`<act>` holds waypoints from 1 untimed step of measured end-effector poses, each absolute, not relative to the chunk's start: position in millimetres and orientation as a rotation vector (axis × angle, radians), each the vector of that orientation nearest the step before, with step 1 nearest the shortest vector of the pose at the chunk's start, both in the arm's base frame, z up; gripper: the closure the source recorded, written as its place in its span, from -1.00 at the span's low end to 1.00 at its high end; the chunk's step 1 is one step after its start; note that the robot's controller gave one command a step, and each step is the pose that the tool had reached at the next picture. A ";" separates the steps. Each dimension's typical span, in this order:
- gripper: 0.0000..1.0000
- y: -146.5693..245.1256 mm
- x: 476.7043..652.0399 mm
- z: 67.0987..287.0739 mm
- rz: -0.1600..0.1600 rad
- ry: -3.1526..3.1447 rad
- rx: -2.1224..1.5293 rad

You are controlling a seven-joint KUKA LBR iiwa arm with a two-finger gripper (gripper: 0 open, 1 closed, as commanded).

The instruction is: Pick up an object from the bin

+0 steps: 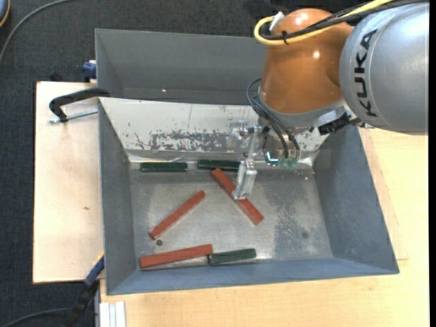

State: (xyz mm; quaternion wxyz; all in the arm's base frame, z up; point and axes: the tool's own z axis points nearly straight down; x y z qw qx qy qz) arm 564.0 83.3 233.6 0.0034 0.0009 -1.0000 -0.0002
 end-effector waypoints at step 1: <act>-1.00 47.1 578.7 68.1 -0.003 -3.139 -0.124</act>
Offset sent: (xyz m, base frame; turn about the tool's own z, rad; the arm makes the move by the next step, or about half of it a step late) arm 0.0145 -0.0369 -0.1636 0.0803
